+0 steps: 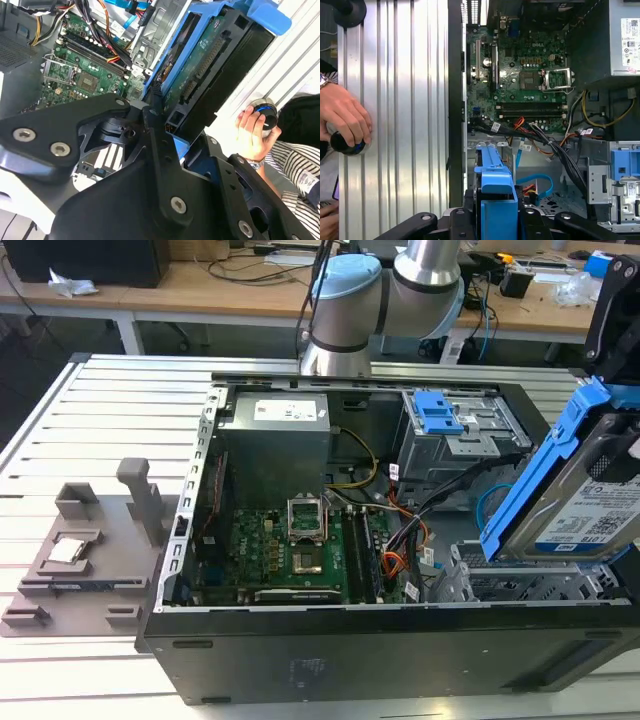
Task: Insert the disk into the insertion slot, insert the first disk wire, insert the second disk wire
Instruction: 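Insert the disk into the insertion slot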
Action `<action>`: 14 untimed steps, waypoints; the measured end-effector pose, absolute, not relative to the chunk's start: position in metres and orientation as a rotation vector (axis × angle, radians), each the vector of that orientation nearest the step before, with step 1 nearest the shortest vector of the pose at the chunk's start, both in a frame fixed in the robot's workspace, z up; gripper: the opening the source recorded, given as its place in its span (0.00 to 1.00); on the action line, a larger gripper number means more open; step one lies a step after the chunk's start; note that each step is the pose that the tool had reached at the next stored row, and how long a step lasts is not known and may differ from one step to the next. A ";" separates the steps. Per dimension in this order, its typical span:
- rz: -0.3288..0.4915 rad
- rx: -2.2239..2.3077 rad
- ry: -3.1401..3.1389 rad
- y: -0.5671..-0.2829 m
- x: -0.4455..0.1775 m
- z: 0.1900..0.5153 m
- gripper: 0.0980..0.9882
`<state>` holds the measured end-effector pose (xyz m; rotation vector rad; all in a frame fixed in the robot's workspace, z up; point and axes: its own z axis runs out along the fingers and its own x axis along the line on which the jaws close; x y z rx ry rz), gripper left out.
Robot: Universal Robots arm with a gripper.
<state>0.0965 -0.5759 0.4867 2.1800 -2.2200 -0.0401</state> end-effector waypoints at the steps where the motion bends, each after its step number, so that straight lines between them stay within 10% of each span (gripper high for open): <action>1: -0.040 2.180 -2.220 -0.576 0.097 0.486 0.30; 14: -0.040 2.180 -2.220 -0.576 0.097 0.470 0.30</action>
